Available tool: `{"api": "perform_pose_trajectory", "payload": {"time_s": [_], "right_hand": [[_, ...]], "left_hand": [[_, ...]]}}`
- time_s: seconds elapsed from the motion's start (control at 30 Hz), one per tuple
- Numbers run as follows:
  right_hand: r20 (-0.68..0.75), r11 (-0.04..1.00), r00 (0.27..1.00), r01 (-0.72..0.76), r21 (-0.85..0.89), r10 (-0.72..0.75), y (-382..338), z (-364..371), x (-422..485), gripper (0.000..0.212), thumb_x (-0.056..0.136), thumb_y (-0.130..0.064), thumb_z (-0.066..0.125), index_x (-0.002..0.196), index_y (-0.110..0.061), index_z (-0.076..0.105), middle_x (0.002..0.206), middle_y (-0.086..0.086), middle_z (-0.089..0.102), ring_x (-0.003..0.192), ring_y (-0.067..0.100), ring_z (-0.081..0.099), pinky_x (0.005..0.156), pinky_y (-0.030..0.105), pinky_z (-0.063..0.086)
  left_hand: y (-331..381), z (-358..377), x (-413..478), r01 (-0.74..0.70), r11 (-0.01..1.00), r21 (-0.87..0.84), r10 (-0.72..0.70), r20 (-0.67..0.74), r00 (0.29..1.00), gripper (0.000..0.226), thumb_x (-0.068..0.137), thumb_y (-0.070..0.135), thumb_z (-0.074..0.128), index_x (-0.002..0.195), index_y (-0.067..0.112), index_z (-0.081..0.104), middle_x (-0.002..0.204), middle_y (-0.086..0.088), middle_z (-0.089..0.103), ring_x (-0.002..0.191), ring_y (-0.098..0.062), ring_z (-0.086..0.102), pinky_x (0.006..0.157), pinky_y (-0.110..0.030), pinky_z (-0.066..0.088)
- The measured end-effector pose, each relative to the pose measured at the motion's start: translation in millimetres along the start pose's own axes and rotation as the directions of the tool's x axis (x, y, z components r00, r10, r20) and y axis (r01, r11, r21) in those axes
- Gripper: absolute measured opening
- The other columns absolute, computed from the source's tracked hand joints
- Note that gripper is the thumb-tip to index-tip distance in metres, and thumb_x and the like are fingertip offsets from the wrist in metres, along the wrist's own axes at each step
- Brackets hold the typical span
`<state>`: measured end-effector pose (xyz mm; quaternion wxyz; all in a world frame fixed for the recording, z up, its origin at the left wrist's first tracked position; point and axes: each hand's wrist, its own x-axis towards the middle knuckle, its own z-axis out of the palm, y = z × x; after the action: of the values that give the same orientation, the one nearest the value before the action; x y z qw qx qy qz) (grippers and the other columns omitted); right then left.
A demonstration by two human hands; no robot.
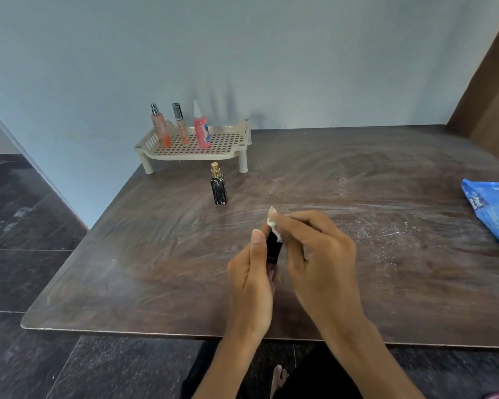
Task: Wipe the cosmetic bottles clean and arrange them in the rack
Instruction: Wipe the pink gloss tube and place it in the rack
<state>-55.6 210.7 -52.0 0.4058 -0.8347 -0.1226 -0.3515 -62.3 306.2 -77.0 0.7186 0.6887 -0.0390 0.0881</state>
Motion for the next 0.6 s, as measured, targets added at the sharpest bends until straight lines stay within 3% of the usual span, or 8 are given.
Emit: {"api": "perform_pose_trajectory", "payload": {"time_s": [0.1,0.23,0.37,0.43,0.5,0.6], "right_hand": [[0.111,0.999,0.993,0.042,0.010,-0.043,2,-8,4,0.023,0.089,-0.003,0.069,0.107,-0.015,0.076,0.095,-0.008,0.071,0.089,0.008,0.066,0.076,0.021,0.054],[0.074,0.997,0.995,0.075,-0.015,-0.073,0,-15,-6,0.022,0.087,-0.007,0.071,0.107,-0.016,0.076,0.096,-0.008,0.071,0.088,0.007,0.066,0.076,0.019,0.053],[-0.009,0.997,0.999,0.035,-0.066,-0.036,2,-18,-17,0.022,0.086,-0.010,0.070,0.107,-0.015,0.076,0.095,-0.008,0.069,0.086,0.006,0.064,0.077,0.015,0.051],[-0.034,0.998,0.999,-0.034,-0.058,0.032,5,-19,-25,0.022,0.086,-0.009,0.072,0.105,-0.018,0.076,0.093,-0.009,0.069,0.083,0.005,0.065,0.073,0.014,0.051],[-0.031,0.985,0.984,-0.172,0.016,0.173,7,-21,-33,0.023,0.086,-0.008,0.072,0.102,-0.024,0.076,0.089,-0.015,0.069,0.080,0.001,0.066,0.070,0.009,0.049],[0.019,0.871,0.898,-0.431,0.234,0.439,9,-23,-39,0.021,0.089,-0.013,0.069,0.097,-0.031,0.075,0.085,-0.016,0.072,0.082,-0.003,0.068,0.073,0.007,0.049]], "left_hand": [[-1,-7,3,-0.035,0.993,0.115,0.040,-0.045,0.998,0.070,0.094,0.065,0.030,0.062,0.007,0.051,0.050,-0.002,0.044,0.045,-0.014,0.037,0.043,-0.026,0.029],[2,-6,0,-0.033,0.989,0.147,0.041,-0.052,0.998,0.082,0.094,0.067,0.025,0.073,-0.002,0.065,0.047,0.001,0.045,0.046,-0.015,0.041,0.044,-0.030,0.032],[5,2,-5,0.058,0.998,0.028,-0.057,-0.048,0.997,0.069,0.101,0.059,0.024,0.080,0.019,0.076,0.050,-0.001,0.046,0.046,-0.013,0.039,0.043,-0.024,0.030],[9,2,-3,0.110,0.988,-0.110,-0.118,-0.073,0.990,0.062,0.099,0.057,0.028,0.091,0.021,0.079,0.057,-0.004,0.058,0.045,-0.011,0.036,0.037,-0.023,0.025],[13,-1,2,0.123,0.973,-0.196,-0.137,-0.064,0.988,0.056,0.102,0.049,0.030,0.102,0.019,0.077,0.080,-0.008,0.073,0.045,-0.009,0.036,0.034,-0.019,0.022],[13,-7,9,0.135,0.956,-0.261,-0.140,-0.003,0.990,0.047,0.105,0.036,0.032,0.108,0.013,0.073,0.092,-0.005,0.074,0.049,-0.009,0.040,0.036,-0.021,0.025]]}}
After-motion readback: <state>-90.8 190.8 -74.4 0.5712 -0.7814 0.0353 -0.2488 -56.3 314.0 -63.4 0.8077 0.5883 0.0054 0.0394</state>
